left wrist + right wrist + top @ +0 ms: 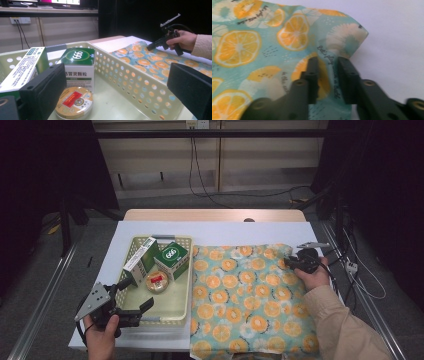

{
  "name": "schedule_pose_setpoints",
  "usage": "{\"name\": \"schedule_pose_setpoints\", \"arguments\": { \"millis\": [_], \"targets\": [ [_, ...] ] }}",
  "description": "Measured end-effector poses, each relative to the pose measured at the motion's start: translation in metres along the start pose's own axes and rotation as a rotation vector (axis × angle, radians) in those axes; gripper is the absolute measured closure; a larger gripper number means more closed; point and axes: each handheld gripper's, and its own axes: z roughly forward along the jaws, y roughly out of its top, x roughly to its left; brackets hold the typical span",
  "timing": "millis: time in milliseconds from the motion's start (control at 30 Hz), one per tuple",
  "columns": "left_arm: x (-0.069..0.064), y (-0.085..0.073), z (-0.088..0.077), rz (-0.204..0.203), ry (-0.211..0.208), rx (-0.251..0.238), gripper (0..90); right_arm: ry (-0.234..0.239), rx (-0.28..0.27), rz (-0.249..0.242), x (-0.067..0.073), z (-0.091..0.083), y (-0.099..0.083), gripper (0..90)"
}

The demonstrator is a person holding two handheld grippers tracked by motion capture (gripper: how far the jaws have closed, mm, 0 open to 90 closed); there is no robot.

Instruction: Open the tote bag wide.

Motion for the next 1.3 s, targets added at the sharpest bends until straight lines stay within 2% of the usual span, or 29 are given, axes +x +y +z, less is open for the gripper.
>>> {"name": "schedule_pose_setpoints", "arguments": {
  "millis": [33, 67, 100, 267, 400, 467, 500, 567, 600, 633, 667, 700, 733, 767, 800, 867, 900, 933, 967, 1000, 1033, 1067, 1100, 1133, 1167, 1300],
  "targets": [
    [0.000, 0.000, 0.000, 0.001, -0.001, 0.001, 2.3, 0.033, -0.001, 0.011, 0.002, 0.000, 0.000, 90.0],
    [0.000, 0.000, 0.000, 0.004, 0.000, 0.002, 2.3, 0.030, 0.000, 0.005, 0.002, 0.000, 0.001, 90.0],
    [0.000, 0.000, 0.000, 0.005, -0.001, 0.004, 2.3, 0.049, -0.003, 0.027, 0.002, 0.000, 0.001, 90.0],
    [-0.001, 0.001, 0.001, 0.010, -0.001, 0.005, 2.3, 0.055, -0.043, 0.065, -0.002, -0.001, 0.004, 90.0],
    [-0.002, 0.002, 0.002, 0.013, -0.007, 0.007, 2.3, 0.027, -0.071, 0.077, -0.011, -0.005, 0.017, 90.0],
    [-0.002, 0.003, 0.002, 0.015, -0.007, 0.004, 2.3, -0.005, -0.102, 0.096, -0.022, -0.007, 0.031, 90.0],
    [-0.002, 0.003, 0.002, 0.011, -0.008, 0.004, 2.3, -0.005, -0.102, 0.096, -0.022, -0.007, 0.031, 90.0],
    [-0.002, 0.003, 0.002, 0.013, -0.008, 0.001, 2.3, -0.053, -0.125, 0.118, -0.033, -0.006, 0.040, 90.0],
    [-0.003, 0.004, 0.003, 0.012, -0.008, 0.002, 2.3, -0.082, -0.135, 0.142, -0.040, -0.006, 0.043, 90.0],
    [-0.003, 0.004, 0.003, 0.012, -0.008, 0.001, 2.3, -0.081, -0.150, 0.189, -0.046, -0.005, 0.045, 90.0],
    [-0.004, 0.004, 0.003, 0.010, -0.010, 0.001, 2.3, -0.089, -0.152, 0.207, -0.051, -0.004, 0.046, 89.7],
    [-0.004, 0.004, 0.003, 0.012, -0.011, 0.002, 2.3, -0.089, -0.146, 0.201, -0.052, -0.003, 0.047, 78.2],
    [-0.004, 0.005, 0.003, 0.014, -0.011, 0.003, 2.3, -0.106, -0.141, 0.172, -0.048, -0.003, 0.049, 54.7],
    [-0.003, 0.005, 0.002, 0.021, -0.013, 0.002, 2.3, -0.106, -0.141, 0.172, -0.048, -0.003, 0.049, 54.7],
    [-0.003, 0.005, 0.002, 0.017, -0.013, 0.001, 2.3, -0.088, -0.125, 0.140, -0.038, -0.007, 0.051, 34.8],
    [-0.003, 0.004, 0.001, 0.009, -0.013, -0.002, 2.3, -0.072, -0.133, 0.127, -0.033, -0.011, 0.051, 34.0],
    [-0.003, 0.004, 0.000, 0.010, -0.007, -0.002, 2.3, -0.017, -0.135, 0.051, -0.019, -0.019, 0.051, 31.3],
    [-0.003, 0.004, 0.000, 0.009, -0.009, -0.001, 2.3, 0.003, -0.140, 0.020, -0.011, -0.024, 0.050, 28.1],
    [-0.003, 0.004, 0.000, 0.007, -0.008, -0.004, 2.3, 0.003, -0.140, 0.020, -0.011, -0.024, 0.050, 28.1],
    [-0.003, 0.004, 0.000, 0.005, -0.007, -0.007, 2.3, 0.023, -0.142, 0.000, -0.003, -0.028, 0.049, 26.6],
    [-0.003, 0.004, 0.000, 0.005, -0.008, -0.008, 2.2, 0.055, -0.140, -0.025, 0.005, -0.033, 0.047, 26.6],
    [-0.003, 0.005, 0.000, 0.013, -0.010, -0.004, 2.2, 0.107, -0.148, -0.072, 0.022, -0.042, 0.043, 24.4],
    [-0.004, 0.005, 0.000, 0.008, -0.006, -0.004, 2.3, 0.134, -0.147, -0.098, 0.030, -0.047, 0.040, 23.6],
    [-0.004, 0.005, 0.000, 0.006, -0.010, -0.005, 2.3, 0.156, -0.150, -0.119, 0.039, -0.052, 0.036, 22.7],
    [-0.004, 0.004, 0.000, 0.014, -0.011, -0.001, 2.3, 0.156, -0.150, -0.119, 0.039, -0.052, 0.036, 22.7],
    [-0.005, 0.004, 0.001, 0.006, -0.007, 0.001, 2.3, 0.250, -0.143, -0.185, 0.070, -0.067, 0.018, 19.9]
  ]
}}
